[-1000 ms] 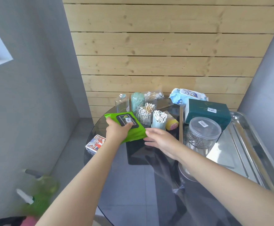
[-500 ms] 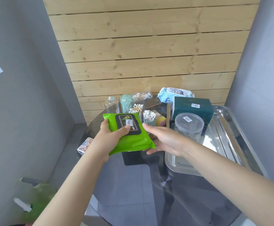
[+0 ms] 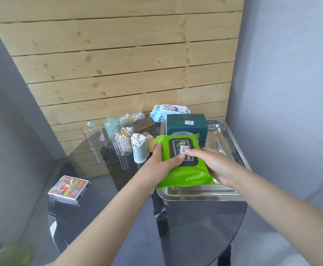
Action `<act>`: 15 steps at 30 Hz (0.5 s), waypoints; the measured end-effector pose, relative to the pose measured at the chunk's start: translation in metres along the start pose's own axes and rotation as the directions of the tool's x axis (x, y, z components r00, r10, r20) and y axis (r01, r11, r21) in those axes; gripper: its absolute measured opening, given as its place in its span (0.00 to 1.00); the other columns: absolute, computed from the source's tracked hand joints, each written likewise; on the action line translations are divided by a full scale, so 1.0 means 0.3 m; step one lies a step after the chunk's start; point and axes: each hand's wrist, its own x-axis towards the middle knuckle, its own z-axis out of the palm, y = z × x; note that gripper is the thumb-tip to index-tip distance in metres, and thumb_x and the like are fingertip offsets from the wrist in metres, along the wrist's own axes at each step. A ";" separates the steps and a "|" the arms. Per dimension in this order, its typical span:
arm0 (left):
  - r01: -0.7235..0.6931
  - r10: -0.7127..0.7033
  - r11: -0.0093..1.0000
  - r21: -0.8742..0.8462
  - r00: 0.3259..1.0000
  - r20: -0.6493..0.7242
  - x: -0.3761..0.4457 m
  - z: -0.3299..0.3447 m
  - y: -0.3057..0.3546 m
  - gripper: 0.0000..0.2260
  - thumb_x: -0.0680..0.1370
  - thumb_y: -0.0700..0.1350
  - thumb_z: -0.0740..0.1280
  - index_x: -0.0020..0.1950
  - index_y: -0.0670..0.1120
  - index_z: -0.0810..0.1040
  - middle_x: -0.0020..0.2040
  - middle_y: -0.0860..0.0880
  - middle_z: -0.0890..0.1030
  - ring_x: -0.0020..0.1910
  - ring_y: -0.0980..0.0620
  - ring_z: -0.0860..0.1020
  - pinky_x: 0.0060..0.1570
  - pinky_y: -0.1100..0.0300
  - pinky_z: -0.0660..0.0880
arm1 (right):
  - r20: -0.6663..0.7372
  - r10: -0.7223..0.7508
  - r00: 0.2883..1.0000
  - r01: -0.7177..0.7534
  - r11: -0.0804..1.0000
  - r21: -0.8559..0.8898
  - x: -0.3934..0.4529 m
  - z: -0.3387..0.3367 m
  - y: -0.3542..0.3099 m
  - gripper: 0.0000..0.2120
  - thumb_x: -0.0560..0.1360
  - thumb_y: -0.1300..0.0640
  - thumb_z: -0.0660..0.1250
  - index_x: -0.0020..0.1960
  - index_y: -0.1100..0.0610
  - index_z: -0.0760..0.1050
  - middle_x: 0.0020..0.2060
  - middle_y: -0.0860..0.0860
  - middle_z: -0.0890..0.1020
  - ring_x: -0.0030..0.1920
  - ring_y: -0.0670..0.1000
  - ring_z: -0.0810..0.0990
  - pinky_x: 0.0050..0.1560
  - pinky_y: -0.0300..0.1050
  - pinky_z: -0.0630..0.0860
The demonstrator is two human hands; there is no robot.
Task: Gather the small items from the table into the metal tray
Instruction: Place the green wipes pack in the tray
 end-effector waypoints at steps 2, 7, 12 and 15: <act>-0.027 0.028 0.999 -0.023 0.997 0.067 0.045 0.068 -0.016 0.50 0.60 0.62 0.77 0.75 0.59 0.54 0.71 0.58 0.69 0.59 0.56 0.78 0.64 0.52 0.72 | -0.070 -0.016 0.997 0.014 1.000 -0.027 -0.006 -0.072 0.012 0.20 0.67 0.49 0.73 0.58 0.52 0.78 0.51 0.52 0.85 0.51 0.54 0.84 0.56 0.54 0.79; -0.075 0.075 0.997 0.003 0.992 0.101 0.126 0.230 -0.002 0.24 0.74 0.53 0.69 0.68 0.60 0.68 0.64 0.53 0.77 0.61 0.52 0.77 0.66 0.54 0.71 | -0.292 -0.061 0.954 0.048 0.998 -0.051 -0.005 -0.219 0.019 0.15 0.69 0.53 0.71 0.55 0.54 0.79 0.47 0.55 0.86 0.46 0.56 0.85 0.49 0.53 0.81; -0.250 0.278 0.894 0.372 0.960 -0.022 0.215 0.336 0.069 0.15 0.80 0.48 0.57 0.56 0.43 0.80 0.49 0.48 0.81 0.50 0.48 0.77 0.50 0.59 0.71 | -0.465 -0.159 0.871 0.090 0.982 -0.166 0.059 -0.337 0.018 0.14 0.70 0.54 0.70 0.54 0.56 0.78 0.47 0.54 0.85 0.47 0.56 0.83 0.53 0.52 0.79; -0.315 0.454 0.732 0.604 0.887 -0.087 0.333 0.338 0.107 0.18 0.77 0.48 0.54 0.51 0.44 0.82 0.52 0.44 0.82 0.56 0.42 0.76 0.56 0.52 0.70 | -0.454 -0.195 0.870 0.079 0.962 -0.261 0.119 -0.368 -0.001 0.08 0.71 0.55 0.69 0.50 0.54 0.79 0.45 0.53 0.85 0.47 0.55 0.83 0.53 0.50 0.78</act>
